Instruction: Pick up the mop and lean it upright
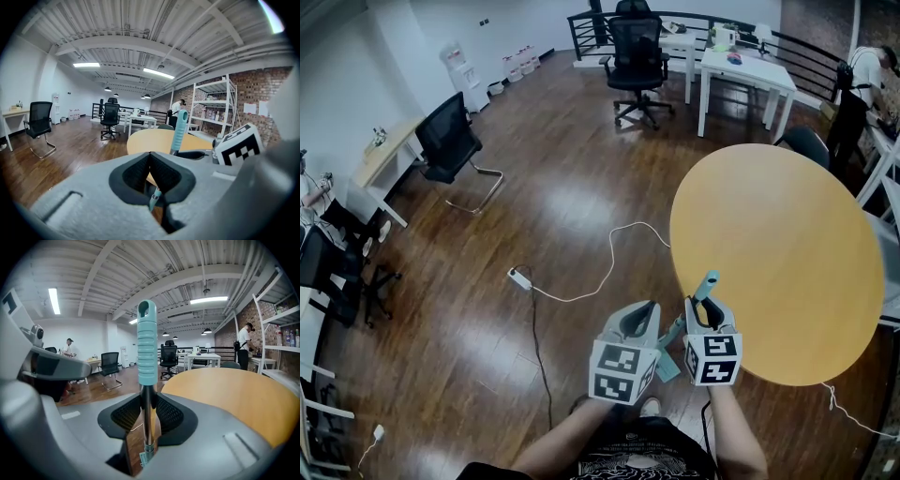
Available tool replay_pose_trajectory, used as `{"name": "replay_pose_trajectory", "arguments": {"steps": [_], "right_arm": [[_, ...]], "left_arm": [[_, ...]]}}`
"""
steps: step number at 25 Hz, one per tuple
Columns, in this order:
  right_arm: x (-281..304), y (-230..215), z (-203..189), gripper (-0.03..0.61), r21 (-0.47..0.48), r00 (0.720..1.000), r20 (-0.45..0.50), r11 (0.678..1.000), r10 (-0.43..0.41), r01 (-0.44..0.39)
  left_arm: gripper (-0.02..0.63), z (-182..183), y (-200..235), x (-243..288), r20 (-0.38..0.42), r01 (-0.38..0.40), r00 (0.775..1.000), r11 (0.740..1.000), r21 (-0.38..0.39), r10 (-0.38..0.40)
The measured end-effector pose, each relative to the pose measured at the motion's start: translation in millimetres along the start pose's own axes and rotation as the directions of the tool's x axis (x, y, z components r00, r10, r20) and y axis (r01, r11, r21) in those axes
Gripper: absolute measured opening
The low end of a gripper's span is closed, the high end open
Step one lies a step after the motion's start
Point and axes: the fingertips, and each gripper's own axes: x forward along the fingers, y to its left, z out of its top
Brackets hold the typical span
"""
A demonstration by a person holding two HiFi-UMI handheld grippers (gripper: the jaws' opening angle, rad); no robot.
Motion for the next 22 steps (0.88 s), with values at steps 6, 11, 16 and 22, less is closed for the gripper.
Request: {"name": "replay_pose_trajectory", "arguments": {"steps": [6,11,16,22], "right_arm": [[1,-29,3,0.104,0.018,0.998,0.002,0.998,-0.063,0.063],[4,-37,3,0.106,0.016,0.997,0.009,0.997,-0.077,0.077],[4,-35,0,0.109,0.000,0.997,0.013,0.997,-0.076,0.076],[3,-31,-8,0.126,0.002,0.999,0.001,0.999,-0.052,0.052]], "left_arm": [[0.003,3,-3,1,0.000,0.005,1.000,1.000,0.006,-0.005],[0.003,2,-4,4,-0.005,0.006,1.000,1.000,0.010,-0.006],[0.003,2,-2,3,-0.005,0.002,1.000,1.000,0.009,-0.002],[0.003,0,-6,2,-0.004,0.003,1.000,1.000,0.009,-0.003]]}}
